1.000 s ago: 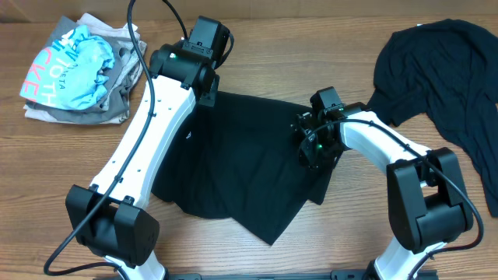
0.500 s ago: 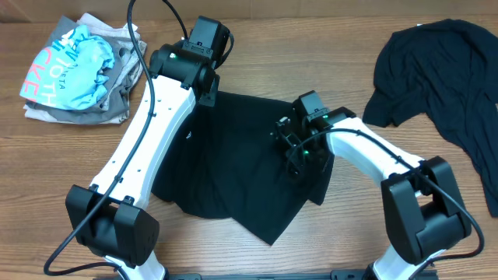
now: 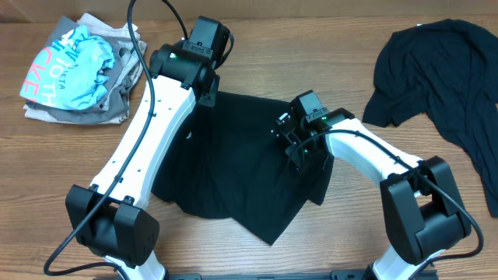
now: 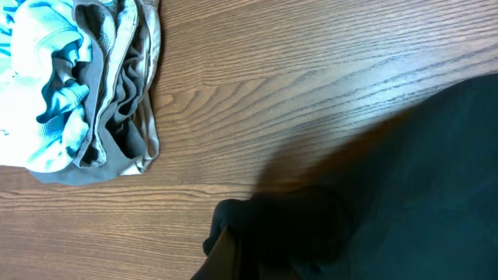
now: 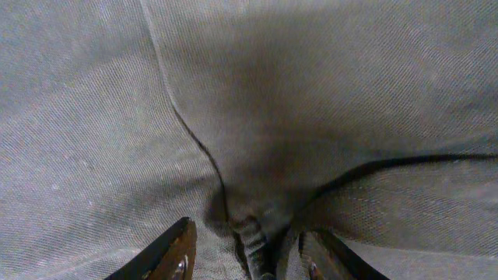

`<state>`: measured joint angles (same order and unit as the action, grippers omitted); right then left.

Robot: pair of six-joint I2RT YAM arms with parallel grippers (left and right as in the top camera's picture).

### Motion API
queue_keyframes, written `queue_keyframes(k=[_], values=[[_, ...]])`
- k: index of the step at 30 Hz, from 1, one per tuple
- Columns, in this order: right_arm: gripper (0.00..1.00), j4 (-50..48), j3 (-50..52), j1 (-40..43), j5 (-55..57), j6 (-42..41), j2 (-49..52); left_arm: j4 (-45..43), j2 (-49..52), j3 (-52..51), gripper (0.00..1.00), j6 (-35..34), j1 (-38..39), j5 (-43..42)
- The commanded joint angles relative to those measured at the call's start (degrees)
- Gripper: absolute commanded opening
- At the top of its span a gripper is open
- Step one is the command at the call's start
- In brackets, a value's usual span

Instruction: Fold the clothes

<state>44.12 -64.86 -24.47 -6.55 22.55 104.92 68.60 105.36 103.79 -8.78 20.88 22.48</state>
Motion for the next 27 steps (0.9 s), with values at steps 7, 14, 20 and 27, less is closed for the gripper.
queue_keyframes(k=[7,14,20,27], values=[[0.46,-1.62,2.73,0.11,0.50,0.15,-0.83,-0.15,0.28,0.42,0.04,0.68,-0.42,-1.18],[0.40,-2.71,4.48,0.11,0.31,-0.09,0.61,-0.52,0.28,0.42,0.04,0.68,-0.42,-1.38],[0.10,-3.23,4.63,0.11,0.33,-1.84,1.09,-0.83,0.28,0.42,0.04,0.70,-0.42,-1.36],[0.04,-2.49,3.91,0.11,0.50,-3.15,1.07,-1.16,0.28,0.42,0.04,0.70,-0.42,-1.36]])
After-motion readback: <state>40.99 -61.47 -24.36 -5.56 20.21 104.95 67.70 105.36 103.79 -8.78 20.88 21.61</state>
